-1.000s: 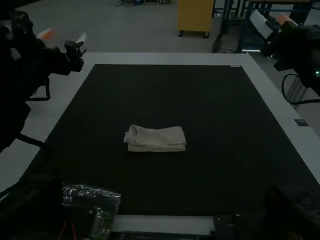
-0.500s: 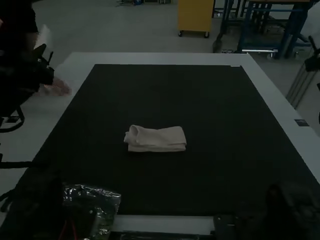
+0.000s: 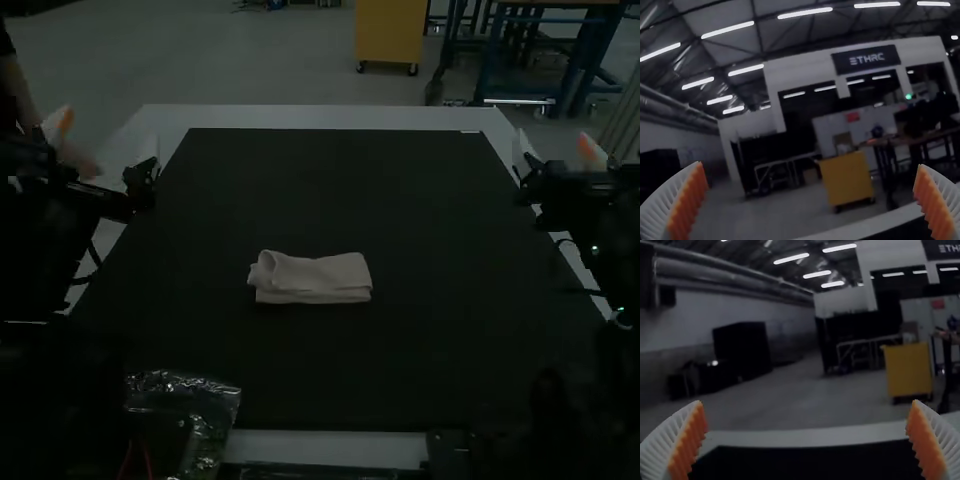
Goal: Fold the towel.
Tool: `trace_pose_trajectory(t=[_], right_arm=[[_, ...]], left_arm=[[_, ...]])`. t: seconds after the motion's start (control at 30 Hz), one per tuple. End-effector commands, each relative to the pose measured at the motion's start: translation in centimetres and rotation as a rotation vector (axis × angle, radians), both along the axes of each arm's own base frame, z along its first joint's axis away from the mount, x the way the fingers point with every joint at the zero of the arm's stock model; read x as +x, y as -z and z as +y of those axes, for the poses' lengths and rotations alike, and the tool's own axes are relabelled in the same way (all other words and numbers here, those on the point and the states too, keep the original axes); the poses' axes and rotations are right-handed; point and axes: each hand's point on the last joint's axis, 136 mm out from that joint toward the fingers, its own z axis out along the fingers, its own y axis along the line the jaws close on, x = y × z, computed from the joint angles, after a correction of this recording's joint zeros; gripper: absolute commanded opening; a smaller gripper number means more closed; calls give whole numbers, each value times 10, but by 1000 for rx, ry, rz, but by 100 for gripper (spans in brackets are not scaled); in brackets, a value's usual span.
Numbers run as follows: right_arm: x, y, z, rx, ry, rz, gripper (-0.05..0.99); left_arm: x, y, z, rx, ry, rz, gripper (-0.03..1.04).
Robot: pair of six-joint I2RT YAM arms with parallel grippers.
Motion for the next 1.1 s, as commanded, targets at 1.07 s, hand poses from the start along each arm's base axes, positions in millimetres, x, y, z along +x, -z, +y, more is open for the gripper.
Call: trace_pose_trajectory(t=[1.07], right_arm=[[43,169,-34,-149,225,436,91]], left_arm=[[39,148,76,-212,-410,452,97]])
